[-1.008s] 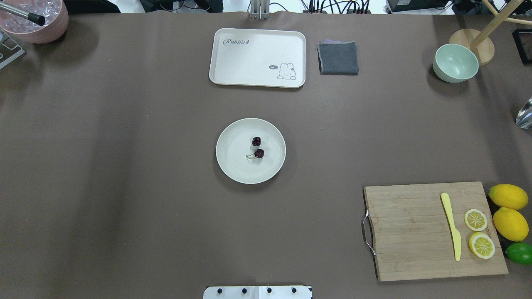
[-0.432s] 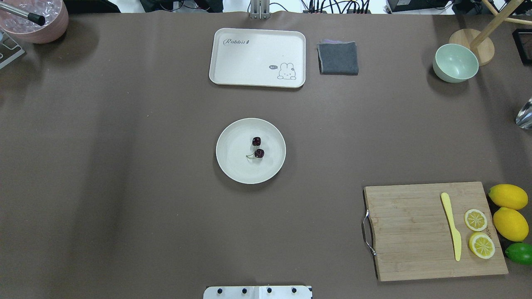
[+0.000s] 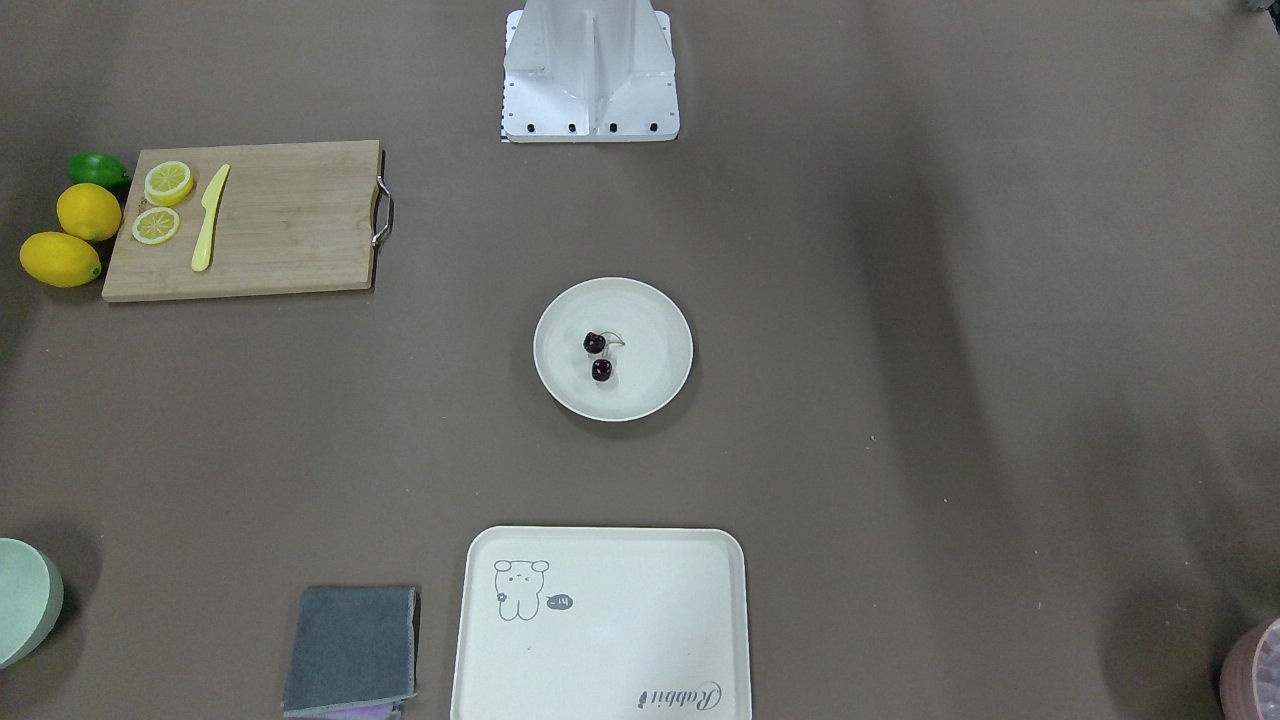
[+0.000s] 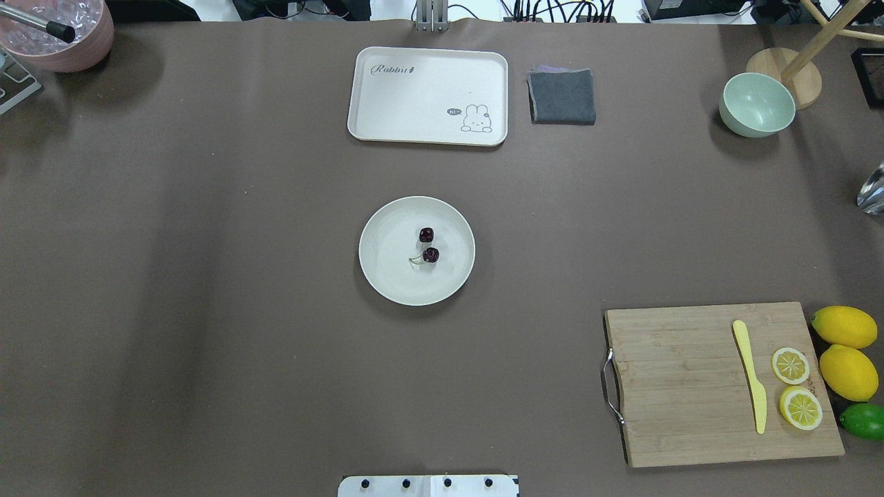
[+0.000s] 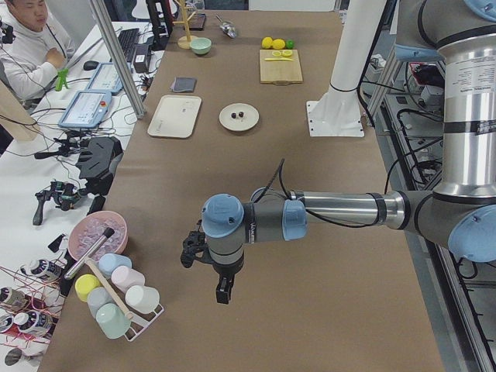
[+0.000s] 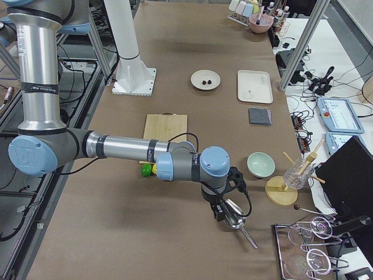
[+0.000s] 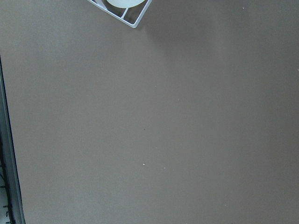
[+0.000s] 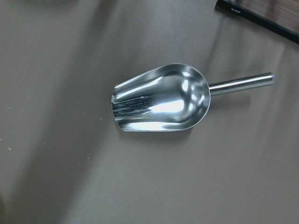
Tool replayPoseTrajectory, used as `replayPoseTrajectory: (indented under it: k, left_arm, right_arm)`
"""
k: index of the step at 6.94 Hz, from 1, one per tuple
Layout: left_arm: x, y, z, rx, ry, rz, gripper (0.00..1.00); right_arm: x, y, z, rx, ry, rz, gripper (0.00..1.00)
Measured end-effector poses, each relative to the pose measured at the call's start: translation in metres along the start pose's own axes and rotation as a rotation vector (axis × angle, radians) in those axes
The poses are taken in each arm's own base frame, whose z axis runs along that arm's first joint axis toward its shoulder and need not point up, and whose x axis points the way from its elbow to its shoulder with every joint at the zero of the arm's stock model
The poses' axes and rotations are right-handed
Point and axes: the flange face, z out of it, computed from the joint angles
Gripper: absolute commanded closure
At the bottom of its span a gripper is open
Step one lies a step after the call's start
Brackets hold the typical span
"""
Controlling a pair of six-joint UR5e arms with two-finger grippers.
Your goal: Place red cherry on plate
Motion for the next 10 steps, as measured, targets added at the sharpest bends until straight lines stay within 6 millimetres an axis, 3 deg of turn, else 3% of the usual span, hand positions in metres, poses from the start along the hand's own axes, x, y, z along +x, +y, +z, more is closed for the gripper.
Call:
replayPoseTrajectory:
  k: [10]
  left_arm:
    - [0.0012, -0.0008, 0.0004, 0.001, 0.000, 0.003, 0.02]
  right_arm:
    - [-0.0017, 0.0011, -0.0052, 0.030, 0.007, -0.009, 0.00]
